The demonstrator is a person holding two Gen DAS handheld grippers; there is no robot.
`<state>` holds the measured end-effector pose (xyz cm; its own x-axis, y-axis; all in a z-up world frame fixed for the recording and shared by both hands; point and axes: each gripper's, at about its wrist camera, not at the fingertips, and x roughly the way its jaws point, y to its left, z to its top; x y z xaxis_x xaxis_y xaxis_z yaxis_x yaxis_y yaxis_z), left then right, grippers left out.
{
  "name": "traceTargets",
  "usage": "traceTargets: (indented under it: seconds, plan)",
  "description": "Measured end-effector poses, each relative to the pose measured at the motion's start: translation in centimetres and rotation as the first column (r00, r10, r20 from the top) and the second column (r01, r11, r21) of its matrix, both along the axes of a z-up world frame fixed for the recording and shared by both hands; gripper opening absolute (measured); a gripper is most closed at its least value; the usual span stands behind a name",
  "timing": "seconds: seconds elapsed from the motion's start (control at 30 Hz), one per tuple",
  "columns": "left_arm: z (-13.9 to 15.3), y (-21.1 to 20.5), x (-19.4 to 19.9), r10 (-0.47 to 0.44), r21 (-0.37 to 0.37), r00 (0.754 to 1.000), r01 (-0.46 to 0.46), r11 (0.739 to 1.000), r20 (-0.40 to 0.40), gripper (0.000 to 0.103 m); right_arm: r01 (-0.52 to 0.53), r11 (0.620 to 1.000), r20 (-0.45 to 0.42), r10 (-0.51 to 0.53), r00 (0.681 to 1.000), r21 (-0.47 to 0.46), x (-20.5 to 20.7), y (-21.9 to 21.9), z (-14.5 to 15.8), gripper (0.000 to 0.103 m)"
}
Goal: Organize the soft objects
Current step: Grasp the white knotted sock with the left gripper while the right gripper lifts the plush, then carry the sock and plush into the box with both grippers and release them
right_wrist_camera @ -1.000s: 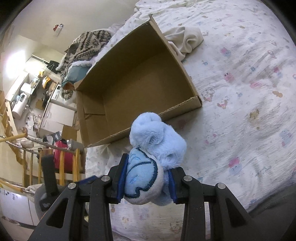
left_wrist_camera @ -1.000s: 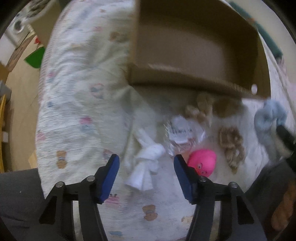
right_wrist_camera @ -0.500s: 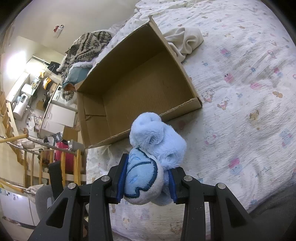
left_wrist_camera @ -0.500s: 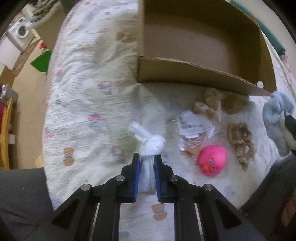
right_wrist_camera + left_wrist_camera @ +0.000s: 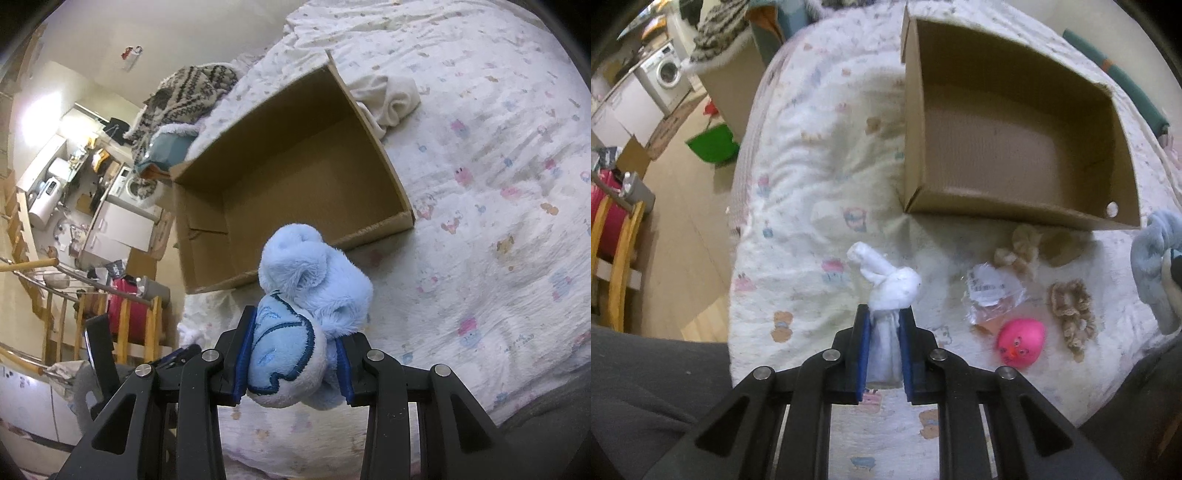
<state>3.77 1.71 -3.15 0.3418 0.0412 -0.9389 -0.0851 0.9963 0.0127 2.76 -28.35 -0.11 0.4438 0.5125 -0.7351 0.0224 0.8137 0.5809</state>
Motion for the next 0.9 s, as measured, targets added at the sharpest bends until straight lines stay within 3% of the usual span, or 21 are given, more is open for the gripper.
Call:
traceTargets:
  seconds: [0.47, 0.67, 0.9]
  plan:
    - [8.5, -2.9, 4.1, -0.083, -0.006, 0.983, 0.086, 0.996, 0.162, 0.014, 0.003, 1.0, 0.098, -0.003, 0.995, -0.003, 2.8, 0.1, 5.5, 0.04]
    - [9.6, -3.8, 6.6, -0.1, -0.009, 0.977, 0.104, 0.995, 0.191, 0.014, -0.011, 1.0, 0.106, 0.013, 0.994, -0.016, 5.2, 1.0, 6.0, 0.04]
    - [8.4, -4.7, 10.1, -0.121, -0.007, 0.977, 0.124, 0.992, 0.176, 0.014, -0.027, 0.999, 0.078, 0.03, 0.997, -0.031, 8.4, 2.1, 4.3, 0.04]
